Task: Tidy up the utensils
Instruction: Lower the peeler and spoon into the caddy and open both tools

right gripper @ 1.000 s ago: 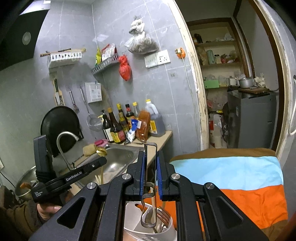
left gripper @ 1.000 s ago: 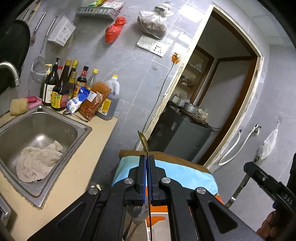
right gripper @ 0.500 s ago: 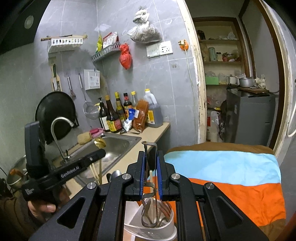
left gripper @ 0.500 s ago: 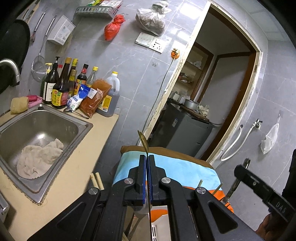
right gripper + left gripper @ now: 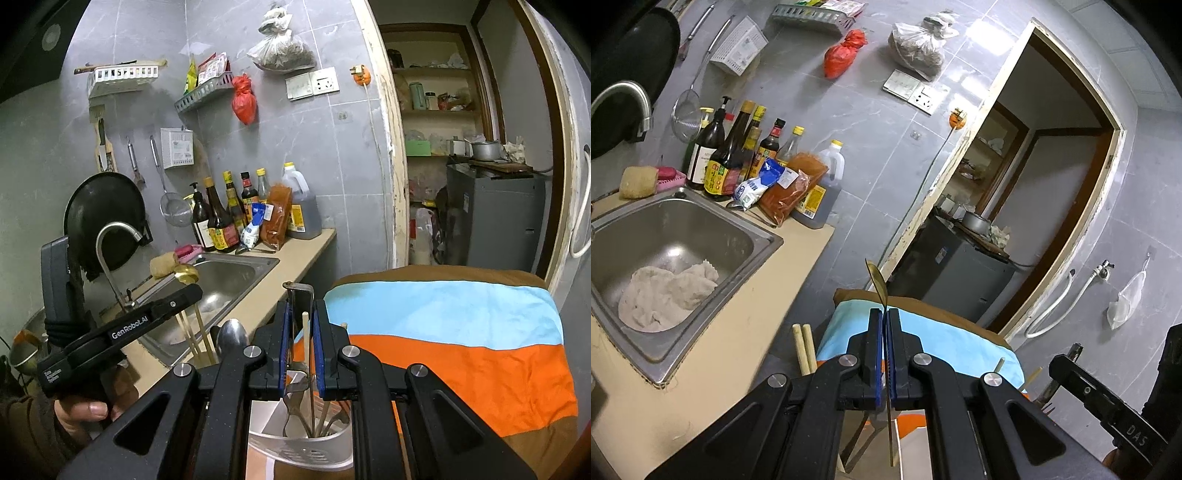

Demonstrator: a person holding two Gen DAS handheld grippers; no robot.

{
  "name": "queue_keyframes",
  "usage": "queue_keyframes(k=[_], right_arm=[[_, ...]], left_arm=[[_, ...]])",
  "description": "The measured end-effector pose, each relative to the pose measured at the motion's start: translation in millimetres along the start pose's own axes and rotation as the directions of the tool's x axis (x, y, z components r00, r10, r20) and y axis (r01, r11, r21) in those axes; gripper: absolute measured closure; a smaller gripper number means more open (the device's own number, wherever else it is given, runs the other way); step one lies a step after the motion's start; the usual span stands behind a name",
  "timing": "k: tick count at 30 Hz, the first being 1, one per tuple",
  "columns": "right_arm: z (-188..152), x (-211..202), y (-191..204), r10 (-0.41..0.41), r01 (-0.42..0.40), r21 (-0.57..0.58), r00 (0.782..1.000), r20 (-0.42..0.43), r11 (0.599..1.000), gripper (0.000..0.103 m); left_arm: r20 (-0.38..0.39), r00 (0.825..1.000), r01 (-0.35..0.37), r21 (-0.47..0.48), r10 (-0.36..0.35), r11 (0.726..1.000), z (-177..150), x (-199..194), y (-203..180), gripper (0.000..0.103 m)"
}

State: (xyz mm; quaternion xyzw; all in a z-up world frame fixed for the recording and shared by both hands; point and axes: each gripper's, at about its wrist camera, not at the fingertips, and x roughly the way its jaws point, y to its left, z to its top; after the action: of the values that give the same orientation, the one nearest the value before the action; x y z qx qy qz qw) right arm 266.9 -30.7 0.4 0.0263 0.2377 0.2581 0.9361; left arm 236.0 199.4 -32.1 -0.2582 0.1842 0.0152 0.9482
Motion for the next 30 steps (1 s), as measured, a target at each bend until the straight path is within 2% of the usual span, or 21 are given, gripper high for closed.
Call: queue_keyframes(k=[12,30], right_arm=[[-4,0,2,0.004,-0.004,0.004,1.000,-0.007,1.000,0.092],[-11,-1,5,0.027,-0.026,0.031,0.999,-0.038,0.999,0.091]], left_arm=[[-0.019,0.999,-0.030,0.104,0.033,0.994,-9,-4,-12,0.100],[-0.066,0.997,-0.027,0.131,0.036,0.991,-13,-14,-12,0.100]])
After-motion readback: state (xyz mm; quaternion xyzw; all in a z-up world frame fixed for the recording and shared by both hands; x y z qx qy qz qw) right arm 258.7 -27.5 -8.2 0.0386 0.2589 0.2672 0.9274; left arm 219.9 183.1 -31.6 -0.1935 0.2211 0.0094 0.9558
